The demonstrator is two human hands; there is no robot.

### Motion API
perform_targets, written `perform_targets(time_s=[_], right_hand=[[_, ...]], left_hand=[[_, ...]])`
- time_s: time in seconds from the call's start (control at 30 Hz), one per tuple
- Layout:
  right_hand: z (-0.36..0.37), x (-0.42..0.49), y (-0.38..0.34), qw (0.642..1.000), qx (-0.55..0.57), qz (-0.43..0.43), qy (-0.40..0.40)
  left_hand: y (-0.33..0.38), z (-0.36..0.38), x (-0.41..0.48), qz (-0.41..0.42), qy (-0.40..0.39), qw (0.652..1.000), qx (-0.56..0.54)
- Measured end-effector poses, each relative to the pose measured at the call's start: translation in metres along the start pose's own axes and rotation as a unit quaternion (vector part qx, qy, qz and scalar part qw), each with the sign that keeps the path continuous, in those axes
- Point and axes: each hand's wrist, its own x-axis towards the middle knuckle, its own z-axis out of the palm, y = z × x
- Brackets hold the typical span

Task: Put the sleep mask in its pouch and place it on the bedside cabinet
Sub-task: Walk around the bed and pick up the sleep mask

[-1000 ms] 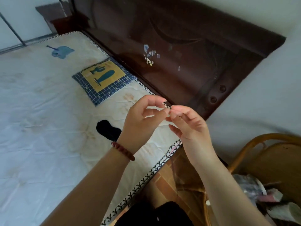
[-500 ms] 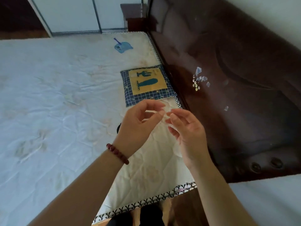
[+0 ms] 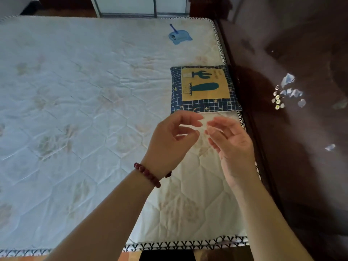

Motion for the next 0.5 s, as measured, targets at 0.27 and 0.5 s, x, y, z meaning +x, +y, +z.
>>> perform_targets(time_s=[0.27,0.5], right_hand=[[0.0,0.026,0.082,0.998,-0.005,0.056,0.029],[-0.002,0.044,0.163,0.997,0.004,0.076,0.025]], left_hand=[[-0.085,-0.011,0.023,-0.062,0.0,0.997,0.04],[-0.162,-0.012,0.041,-0.094,0.024,0.995,0.023]])
